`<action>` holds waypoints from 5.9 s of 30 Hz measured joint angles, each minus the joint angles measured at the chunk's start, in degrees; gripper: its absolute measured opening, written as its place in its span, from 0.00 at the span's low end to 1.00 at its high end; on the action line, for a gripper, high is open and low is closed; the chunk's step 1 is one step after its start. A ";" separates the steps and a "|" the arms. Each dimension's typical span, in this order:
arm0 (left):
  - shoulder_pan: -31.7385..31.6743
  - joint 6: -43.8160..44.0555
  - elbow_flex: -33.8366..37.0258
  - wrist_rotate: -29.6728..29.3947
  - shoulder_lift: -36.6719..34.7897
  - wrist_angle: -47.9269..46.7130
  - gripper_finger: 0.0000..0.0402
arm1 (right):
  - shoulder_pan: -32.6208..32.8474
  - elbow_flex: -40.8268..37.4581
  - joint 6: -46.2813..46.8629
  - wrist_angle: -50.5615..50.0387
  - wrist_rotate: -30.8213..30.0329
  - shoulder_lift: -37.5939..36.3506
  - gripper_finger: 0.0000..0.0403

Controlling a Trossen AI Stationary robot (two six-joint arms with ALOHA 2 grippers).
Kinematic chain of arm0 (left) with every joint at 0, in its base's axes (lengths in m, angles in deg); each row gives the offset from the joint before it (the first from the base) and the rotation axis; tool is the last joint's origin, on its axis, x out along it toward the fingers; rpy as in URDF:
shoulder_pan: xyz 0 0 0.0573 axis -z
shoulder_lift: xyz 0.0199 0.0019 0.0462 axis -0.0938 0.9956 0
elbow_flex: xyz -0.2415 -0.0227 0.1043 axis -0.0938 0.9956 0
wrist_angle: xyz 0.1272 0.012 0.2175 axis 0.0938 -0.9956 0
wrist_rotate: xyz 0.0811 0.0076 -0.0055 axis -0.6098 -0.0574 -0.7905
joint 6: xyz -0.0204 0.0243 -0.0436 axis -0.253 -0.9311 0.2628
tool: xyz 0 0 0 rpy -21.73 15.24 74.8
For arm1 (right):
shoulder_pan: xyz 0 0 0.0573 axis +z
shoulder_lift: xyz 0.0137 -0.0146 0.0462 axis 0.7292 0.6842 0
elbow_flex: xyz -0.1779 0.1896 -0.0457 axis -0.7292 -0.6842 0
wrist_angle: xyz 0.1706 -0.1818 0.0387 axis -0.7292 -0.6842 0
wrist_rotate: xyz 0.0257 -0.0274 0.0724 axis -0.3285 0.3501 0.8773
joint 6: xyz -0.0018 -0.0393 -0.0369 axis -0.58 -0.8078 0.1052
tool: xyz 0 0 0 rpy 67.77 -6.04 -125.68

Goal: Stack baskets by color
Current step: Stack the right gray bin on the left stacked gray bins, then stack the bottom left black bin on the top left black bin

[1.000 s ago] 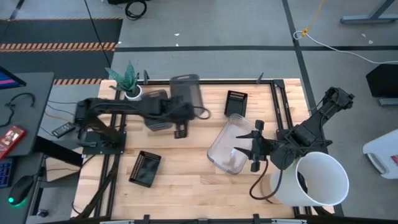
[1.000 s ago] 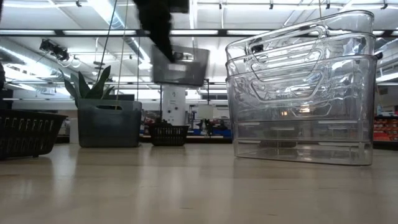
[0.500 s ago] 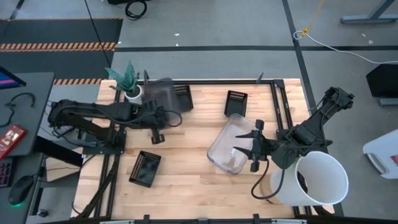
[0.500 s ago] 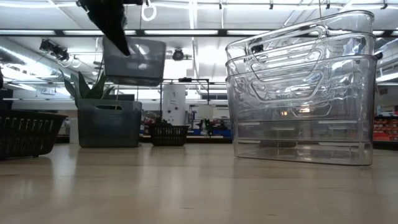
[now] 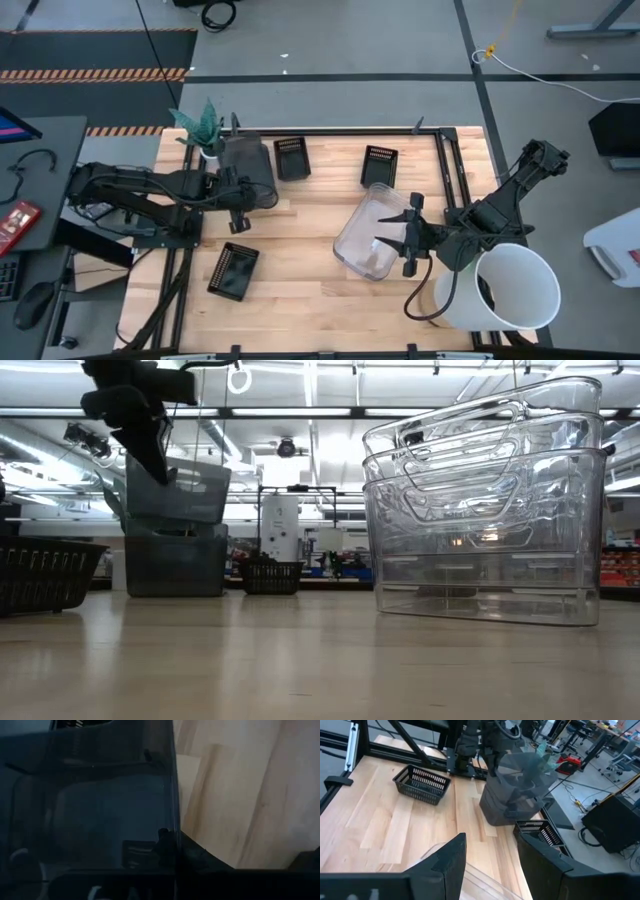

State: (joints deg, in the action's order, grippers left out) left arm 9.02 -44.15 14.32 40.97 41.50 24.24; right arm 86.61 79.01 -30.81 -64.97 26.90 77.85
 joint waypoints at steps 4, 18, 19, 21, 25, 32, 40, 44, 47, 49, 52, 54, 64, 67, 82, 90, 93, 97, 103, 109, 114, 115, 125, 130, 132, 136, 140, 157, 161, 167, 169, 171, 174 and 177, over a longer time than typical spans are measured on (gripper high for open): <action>-0.33 -1.77 1.06 -0.63 -0.74 0.18 0.00 | -0.04 0.00 -0.02 0.01 0.06 0.00 0.46; -1.99 -6.39 5.59 2.76 -0.81 4.53 0.00 | -0.04 0.00 -0.44 -0.02 0.11 0.00 0.46; -2.00 -6.40 5.59 4.32 -0.81 5.01 0.00 | -0.04 0.00 -0.46 -0.01 0.11 0.00 0.46; -1.99 -6.73 5.59 6.98 -0.81 5.83 0.01 | -0.05 0.00 -0.46 -0.01 0.10 0.00 0.46; -1.97 -6.64 5.59 10.98 -0.81 6.02 0.01 | -0.04 0.00 -0.46 0.03 0.10 0.00 0.46; -1.78 -1.22 5.59 12.10 -0.81 6.29 0.08 | -0.05 0.00 -0.46 0.01 0.14 0.00 0.46; -1.80 1.22 4.61 11.85 -0.76 5.76 0.30 | -0.04 0.00 -0.46 0.03 0.16 0.00 0.46; -1.50 1.58 0.23 11.79 -0.76 6.04 0.38 | -0.05 0.00 -1.07 0.01 0.52 0.00 0.46; -0.27 1.58 -2.55 11.21 -1.41 8.29 0.39 | -0.04 0.00 -2.32 -0.61 0.62 0.00 0.46; 0.79 2.19 -2.44 11.06 -2.60 11.72 0.37 | -0.07 -0.16 -2.36 -0.73 0.83 -0.01 0.45; 3.33 5.94 0.28 12.76 -4.86 15.75 0.33 | -0.69 -1.68 -2.22 -0.99 1.92 -0.02 0.44; 5.57 10.14 1.59 15.24 -5.41 16.51 0.31 | -1.03 -2.47 -2.21 -0.65 2.26 -0.47 0.43; 19.85 31.60 2.34 20.42 -5.15 16.79 0.26 | -2.09 -4.52 -1.18 2.03 2.66 -2.75 0.42; 22.86 37.16 2.34 20.33 -5.15 16.88 0.26 | -3.18 -4.52 -1.27 2.22 4.33 -2.80 0.42; 34.03 52.82 1.77 19.14 2.72 17.44 0.24 | -4.90 -4.54 -2.60 2.22 5.13 -3.50 0.42; 38.14 52.56 -4.22 25.96 13.07 12.63 0.24 | -5.77 -4.52 -2.96 2.63 5.79 -3.50 0.42; 40.35 52.54 -6.51 27.96 16.37 9.65 0.24 | -5.79 -4.52 -3.02 2.64 6.56 -3.50 0.42; 43.63 52.50 -8.46 28.40 19.87 8.15 0.26 | -5.79 -4.52 -3.06 2.81 6.79 -3.39 0.42; 46.23 52.32 -10.32 27.31 23.79 4.50 0.38 | -5.77 -4.52 -3.06 3.12 6.79 -3.39 0.42; 48.11 45.41 -10.32 25.92 28.56 0.61 0.47 | -5.82 -4.52 -3.06 3.50 7.05 -3.39 0.42; 48.10 39.38 -10.32 23.06 32.69 0.35 0.47 | -5.88 -4.52 -3.06 3.49 7.07 -3.39 0.42; 48.10 38.78 -10.32 22.38 33.44 0.40 0.46 | -5.88 -4.52 -3.06 3.49 7.09 -3.37 0.42; 48.05 35.08 -10.28 20.77 36.59 0.77 0.40 | -5.88 -4.52 -3.06 3.59 7.11 -3.37 0.42; 48.02 35.93 -10.28 18.66 36.59 0.86 0.32 | -5.88 -4.50 -3.06 3.60 7.16 -3.37 0.42; 47.97 36.25 -10.28 18.28 36.59 0.99 0.28 | -5.88 -4.50 -3.06 3.60 7.20 -3.37 0.42; 47.77 36.24 -10.30 18.97 36.59 2.08 0.14 | -5.88 -4.50 -3.06 3.61 7.20 -3.37 0.42; 46.33 34.70 -14.17 19.27 36.59 1.41 0.03 | -5.88 -4.50 -3.06 3.68 7.18 -3.37 0.42; 19.41 17.83 -54.70 -2.90 36.31 -16.19 0.02 | -6.18 -4.48 -5.44 6.02 8.12 -3.34 0.41; 6.42 9.69 -54.76 2.74 36.37 -15.92 0.02 | -6.26 -4.48 -5.43 6.00 8.14 -3.34 0.41; -8.20 -3.36 -50.35 8.08 36.37 -13.91 0.02 | -6.10 -4.48 -4.28 4.69 8.16 -3.34 0.41; -12.18 -6.46 -48.26 9.85 36.35 -11.66 0.02 | -6.08 -4.48 -3.69 4.18 8.21 -3.34 0.41; -15.57 -9.69 -46.26 11.95 36.44 -9.00 0.02 | -6.09 -4.48 -3.50 4.19 8.19 -3.34 0.41; -19.61 -14.58 -42.82 14.50 36.38 -4.14 0.02 | -6.08 -4.48 -3.23 4.19 8.20 -3.34 0.41; -22.89 -18.07 -39.91 15.06 36.42 -1.96 0.02 | -6.08 -4.48 -3.01 4.19 8.19 -3.34 0.41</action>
State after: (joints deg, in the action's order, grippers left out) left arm -13.87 -62.23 -25.59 56.03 77.92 22.28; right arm 80.54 74.53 -33.82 -60.79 35.08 74.51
